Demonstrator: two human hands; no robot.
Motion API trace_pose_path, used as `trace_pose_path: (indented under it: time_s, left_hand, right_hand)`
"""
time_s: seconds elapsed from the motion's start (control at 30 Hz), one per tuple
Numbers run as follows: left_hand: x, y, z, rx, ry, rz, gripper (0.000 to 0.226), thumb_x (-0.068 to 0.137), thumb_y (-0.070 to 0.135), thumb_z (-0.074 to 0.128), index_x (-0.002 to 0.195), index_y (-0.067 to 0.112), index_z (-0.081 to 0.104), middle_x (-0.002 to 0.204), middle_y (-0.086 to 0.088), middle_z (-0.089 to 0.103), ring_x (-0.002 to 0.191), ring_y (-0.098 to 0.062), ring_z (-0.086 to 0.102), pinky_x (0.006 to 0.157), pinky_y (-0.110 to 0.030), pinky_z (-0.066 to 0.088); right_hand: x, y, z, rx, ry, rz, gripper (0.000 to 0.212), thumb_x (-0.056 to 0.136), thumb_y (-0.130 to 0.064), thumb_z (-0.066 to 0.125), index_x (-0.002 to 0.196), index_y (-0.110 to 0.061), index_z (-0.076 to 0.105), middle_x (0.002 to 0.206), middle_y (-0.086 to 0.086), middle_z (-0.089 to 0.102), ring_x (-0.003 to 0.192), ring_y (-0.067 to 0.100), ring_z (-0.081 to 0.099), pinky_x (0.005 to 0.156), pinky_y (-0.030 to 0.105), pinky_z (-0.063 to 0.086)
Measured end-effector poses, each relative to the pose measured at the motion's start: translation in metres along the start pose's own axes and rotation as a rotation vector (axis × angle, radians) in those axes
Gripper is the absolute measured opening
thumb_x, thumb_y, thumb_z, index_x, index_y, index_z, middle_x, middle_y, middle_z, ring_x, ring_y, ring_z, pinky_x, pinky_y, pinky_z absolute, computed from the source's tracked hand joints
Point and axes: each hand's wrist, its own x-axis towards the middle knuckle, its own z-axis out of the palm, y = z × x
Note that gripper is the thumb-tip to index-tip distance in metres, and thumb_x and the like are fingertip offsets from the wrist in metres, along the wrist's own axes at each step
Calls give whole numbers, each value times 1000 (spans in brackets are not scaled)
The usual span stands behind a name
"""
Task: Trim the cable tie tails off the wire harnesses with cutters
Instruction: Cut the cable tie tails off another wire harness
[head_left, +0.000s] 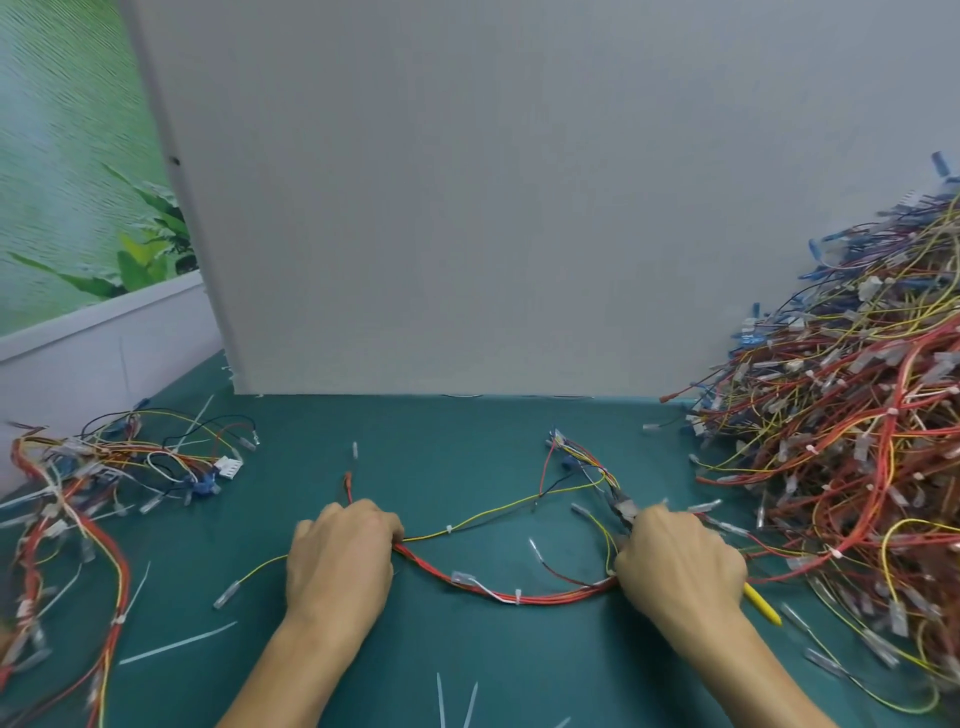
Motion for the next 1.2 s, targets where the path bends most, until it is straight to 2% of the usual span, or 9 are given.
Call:
trace_pose_path:
  time_s: [0.23,0.33,0.43,0.57,0.73,0.87,0.97,1.1,1.2]
  left_hand:
    - [-5,0,-9,71,-47,-243,19,89,26,48,99,30,64,99,8,66,97,-15,62,75,-31,34]
    - [-5,2,-11,84,-43,-246,19,88,26,49,98,30,65,99,8,66,96,-15,62,74,-31,32]
    - [-5,2,-10,99,-41,-230,22,88,21,47,99,30,65,99,8,65,96,-15,62,75,-30,33]
    - [-5,2,-9,124,-36,-204,24,87,17,46,95,30,65,95,8,64,93,-15,61,73,-29,33]
    - [-6,3,-9,109,-8,-168,25,87,14,46,97,29,62,95,8,62,95,-17,60,72,-29,34]
    - [-4,2,-6,59,81,-135,36,88,13,45,118,33,52,110,9,58,104,-16,56,79,-31,39]
    - [-5,3,-7,-47,177,-109,45,85,18,60,128,27,51,119,6,57,106,-22,53,83,-34,39]
    - [-4,7,-9,-162,214,-73,70,57,21,90,121,11,64,109,-7,66,97,-35,59,82,-47,42]
    - [-5,9,-10,-188,212,-29,73,49,26,94,114,9,67,104,-8,67,93,-36,61,81,-50,43]
  right_hand:
    - [-1,-5,3,-3,-50,-13,29,91,-25,42,113,-21,61,110,4,65,104,29,63,69,31,36]
    - [-2,-6,2,44,-66,17,26,87,-23,45,106,-17,62,111,5,65,104,30,62,69,31,35]
    - [0,-5,-1,155,-57,41,10,85,-25,48,90,-17,52,109,8,64,103,32,61,68,31,34]
    - [1,-8,-4,199,-104,68,18,82,-28,54,77,-20,39,108,7,63,104,32,60,67,31,34]
    - [8,-18,-10,312,-179,83,13,74,-26,56,80,-17,50,105,9,65,102,33,60,68,31,37]
    - [16,-23,-31,475,90,43,20,84,-35,51,78,-15,51,94,13,65,92,38,58,63,34,34]
    - [26,-22,-61,545,314,-21,24,89,-39,50,78,-17,50,85,14,65,86,40,58,61,36,33]
    - [45,-14,-109,564,492,-93,26,91,-36,52,80,-13,55,75,12,63,75,38,57,58,35,33]
    - [60,-2,-150,541,536,-114,26,92,-34,52,78,-12,55,75,11,62,75,36,59,60,38,41]
